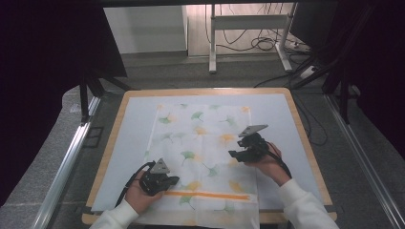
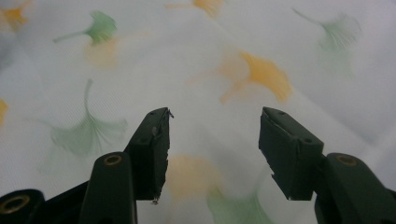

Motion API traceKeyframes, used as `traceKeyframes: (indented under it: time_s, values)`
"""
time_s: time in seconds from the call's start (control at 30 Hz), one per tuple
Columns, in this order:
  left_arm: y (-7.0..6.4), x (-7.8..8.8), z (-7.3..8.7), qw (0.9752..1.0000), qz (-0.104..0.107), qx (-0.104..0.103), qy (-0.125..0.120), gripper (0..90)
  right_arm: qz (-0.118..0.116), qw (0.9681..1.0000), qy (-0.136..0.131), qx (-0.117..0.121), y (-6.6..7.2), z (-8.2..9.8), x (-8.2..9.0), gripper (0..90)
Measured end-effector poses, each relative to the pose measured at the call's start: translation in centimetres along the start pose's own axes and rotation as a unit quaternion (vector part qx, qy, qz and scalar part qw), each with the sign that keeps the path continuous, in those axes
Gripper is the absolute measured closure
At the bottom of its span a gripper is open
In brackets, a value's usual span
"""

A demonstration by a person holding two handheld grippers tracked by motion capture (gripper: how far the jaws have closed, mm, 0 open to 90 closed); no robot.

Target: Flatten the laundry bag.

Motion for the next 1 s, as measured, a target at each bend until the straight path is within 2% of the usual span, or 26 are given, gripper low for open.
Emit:
traceKeyframes:
  time_s: [0.03, 0.17, 0.3, 0.33, 0.43, 0.57, 0.6, 0.67, 0.7, 0.73, 0.77, 0.83, 0.9, 1.0]
  values:
    - [0.0, 0.0, 0.0, 1.0000, 0.000, -0.001, 0.002, 90.0, 0.004, 0.9999, -0.002, -0.010, -0.6, 1.1, 0.4, 42.5]
    - [0.5, 0.4, -0.1, 0.9999, -0.010, 0.002, 0.001, 89.9, 0.011, 0.9994, 0.014, -0.031, -1.7, 3.6, 1.0, 41.4]
    - [1.8, 1.8, -0.2, 0.9992, -0.024, 0.022, -0.023, 88.1, 0.013, 0.9987, 0.016, -0.046, -2.4, 5.1, 1.7, 40.0]
    - [2.5, 2.4, -0.3, 0.9982, -0.034, 0.034, -0.036, 88.1, 0.014, 0.9986, 0.017, -0.048, -2.4, 5.3, 1.8, 39.4]
    - [4.6, 3.7, 0.0, 0.9940, -0.071, 0.064, -0.054, 86.8, 0.010, 0.9980, 0.025, -0.058, -2.5, 5.8, 1.9, 37.8]
    - [7.6, 4.7, 1.4, 0.9857, -0.119, 0.107, -0.053, 80.5, 0.005, 0.9977, 0.033, -0.059, -2.0, 6.1, 1.8, 36.1]
    - [8.2, 4.8, 1.7, 0.9833, -0.125, 0.122, -0.052, 75.6, 0.003, 0.9976, 0.035, -0.059, -1.9, 6.2, 1.8, 35.5]
    - [9.1, 4.8, 2.3, 0.9794, -0.145, 0.134, -0.043, 63.2, 0.002, 0.9975, 0.038, -0.059, -1.5, 6.3, 1.7, 33.7]
    - [9.3, 4.8, 2.4, 0.9782, -0.149, 0.139, -0.042, 55.0, 0.002, 0.9971, 0.044, -0.061, -1.4, 6.4, 1.6, 32.5]
    - [9.4, 4.7, 2.4, 0.9772, -0.149, 0.146, -0.039, 50.4, 0.001, 0.9970, 0.047, -0.061, -1.3, 6.5, 1.5, 31.9]
    - [9.4, 4.4, 2.4, 0.9768, -0.146, 0.152, -0.037, 44.8, 0.003, 0.9969, 0.051, -0.061, -1.2, 6.5, 1.3, 31.3]
    - [9.4, 4.0, 2.5, 0.9776, -0.145, 0.150, -0.025, 38.8, 0.008, 0.9962, 0.060, -0.063, -1.1, 6.5, 0.9, 31.1]
    - [9.4, 3.4, 2.5, 0.9791, -0.138, 0.148, -0.013, 36.7, 0.009, 0.9957, 0.068, -0.063, -0.9, 6.5, 0.6, 31.2]
    - [9.3, 2.9, 2.5, 0.9801, -0.132, 0.148, -0.006, 37.1, 0.024, 0.9953, 0.074, -0.057, -0.7, 6.5, 0.4, 33.8]
Point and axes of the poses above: each handheld gripper's, and its own axes: x roughly backward along the jaws, z roughly out of its underside, y roughly to its left, the point moved 7 cm from there along -x, roughly forward along the jaws, and after that the axes turned 6 degrees about y, right-handed, at the moved point
